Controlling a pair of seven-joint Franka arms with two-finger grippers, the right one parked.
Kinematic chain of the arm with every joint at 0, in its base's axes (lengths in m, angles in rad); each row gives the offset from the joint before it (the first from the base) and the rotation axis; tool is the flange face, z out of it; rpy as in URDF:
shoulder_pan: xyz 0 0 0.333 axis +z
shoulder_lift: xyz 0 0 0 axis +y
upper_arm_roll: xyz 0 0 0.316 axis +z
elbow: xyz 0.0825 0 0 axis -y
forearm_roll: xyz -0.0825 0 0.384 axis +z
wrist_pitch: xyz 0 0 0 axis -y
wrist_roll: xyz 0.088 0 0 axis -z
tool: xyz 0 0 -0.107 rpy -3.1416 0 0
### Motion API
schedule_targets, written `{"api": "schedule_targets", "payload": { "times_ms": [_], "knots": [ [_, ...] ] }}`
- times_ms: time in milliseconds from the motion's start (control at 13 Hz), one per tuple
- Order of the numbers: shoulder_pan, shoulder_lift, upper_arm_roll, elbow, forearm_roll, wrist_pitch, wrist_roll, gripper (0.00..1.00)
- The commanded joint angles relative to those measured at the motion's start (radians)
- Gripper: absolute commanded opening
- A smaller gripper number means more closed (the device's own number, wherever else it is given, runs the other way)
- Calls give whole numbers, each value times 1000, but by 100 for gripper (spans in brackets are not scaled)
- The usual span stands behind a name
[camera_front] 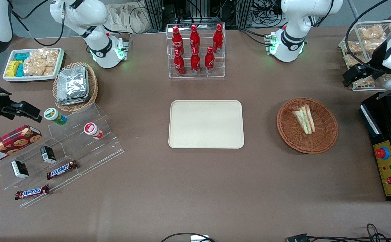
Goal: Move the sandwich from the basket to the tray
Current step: 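Move the left gripper toward the wicker basket holding the sandwich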
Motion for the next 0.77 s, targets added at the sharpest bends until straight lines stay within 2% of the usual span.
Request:
{"api": "schedule_targets", "payload": {
  "times_ms": [0, 308, 692],
  "knots": [
    [-10, 8, 2, 25, -27, -33, -45, 100],
    [-9, 5, 3, -5, -29, -50, -62, 100],
    [-4, -21, 56, -319, -40, 177, -72, 100]
  ]
}}
